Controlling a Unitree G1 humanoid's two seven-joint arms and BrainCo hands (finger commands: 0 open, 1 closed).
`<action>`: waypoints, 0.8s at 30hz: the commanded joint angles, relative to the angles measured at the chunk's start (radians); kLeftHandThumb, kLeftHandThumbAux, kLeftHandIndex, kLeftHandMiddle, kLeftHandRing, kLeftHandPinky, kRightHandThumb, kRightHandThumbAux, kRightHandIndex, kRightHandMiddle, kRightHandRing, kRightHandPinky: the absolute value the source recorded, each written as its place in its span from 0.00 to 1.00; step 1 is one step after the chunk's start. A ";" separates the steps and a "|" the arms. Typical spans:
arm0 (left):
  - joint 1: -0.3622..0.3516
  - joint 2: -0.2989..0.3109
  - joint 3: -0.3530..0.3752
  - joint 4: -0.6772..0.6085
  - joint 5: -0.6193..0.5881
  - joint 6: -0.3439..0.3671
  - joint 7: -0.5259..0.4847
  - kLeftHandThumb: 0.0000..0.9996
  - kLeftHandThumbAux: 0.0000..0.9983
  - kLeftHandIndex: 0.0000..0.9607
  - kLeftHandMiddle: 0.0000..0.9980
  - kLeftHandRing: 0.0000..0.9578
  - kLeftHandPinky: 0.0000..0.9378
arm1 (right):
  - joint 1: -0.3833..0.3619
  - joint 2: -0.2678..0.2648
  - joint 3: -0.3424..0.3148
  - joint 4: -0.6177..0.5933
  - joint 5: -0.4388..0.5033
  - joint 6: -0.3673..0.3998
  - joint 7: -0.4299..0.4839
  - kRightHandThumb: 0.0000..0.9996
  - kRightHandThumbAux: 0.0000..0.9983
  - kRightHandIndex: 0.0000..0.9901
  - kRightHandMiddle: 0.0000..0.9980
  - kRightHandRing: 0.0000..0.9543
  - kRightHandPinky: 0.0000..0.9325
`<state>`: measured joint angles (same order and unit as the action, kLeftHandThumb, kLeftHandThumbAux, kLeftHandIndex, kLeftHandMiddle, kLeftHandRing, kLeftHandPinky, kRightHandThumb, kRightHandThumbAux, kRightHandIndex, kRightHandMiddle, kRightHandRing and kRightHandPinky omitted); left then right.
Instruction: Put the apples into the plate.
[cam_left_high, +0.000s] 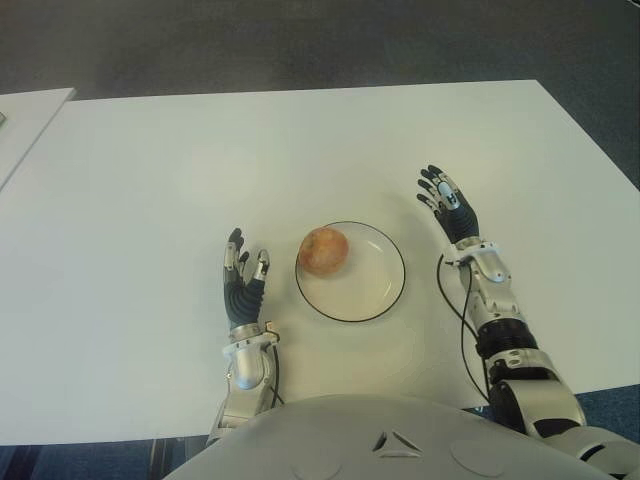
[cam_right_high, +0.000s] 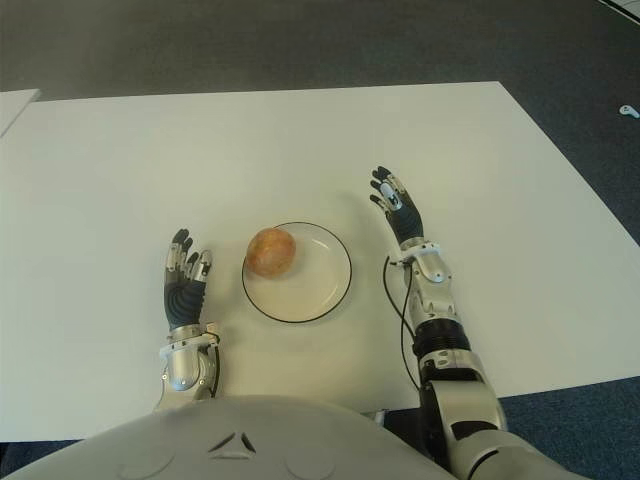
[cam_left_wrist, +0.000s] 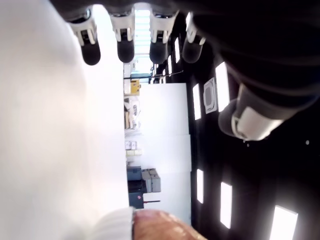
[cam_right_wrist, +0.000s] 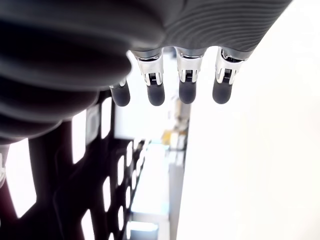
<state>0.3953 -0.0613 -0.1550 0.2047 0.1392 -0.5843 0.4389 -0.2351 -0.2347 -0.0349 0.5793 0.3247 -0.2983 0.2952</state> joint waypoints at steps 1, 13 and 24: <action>0.020 -0.021 0.026 0.048 -0.009 0.008 -0.017 0.00 0.48 0.04 0.00 0.00 0.00 | 0.054 0.052 -0.036 -0.037 0.029 0.057 0.011 0.09 0.38 0.00 0.00 0.00 0.00; 0.063 -0.005 0.071 -0.037 -0.007 0.058 -0.050 0.00 0.46 0.06 0.01 0.00 0.00 | 0.128 0.140 -0.081 -0.045 -0.020 0.010 -0.026 0.13 0.44 0.06 0.03 0.00 0.01; 0.080 -0.008 0.100 -0.054 -0.038 0.067 -0.104 0.00 0.47 0.07 0.02 0.00 0.00 | 0.153 0.166 -0.082 -0.003 -0.070 -0.063 -0.028 0.14 0.46 0.07 0.07 0.02 0.03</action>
<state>0.4588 -0.0700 -0.0633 0.1333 0.1070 -0.5447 0.3583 -0.1121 -0.0872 -0.1133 0.5363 0.2717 -0.3613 0.2682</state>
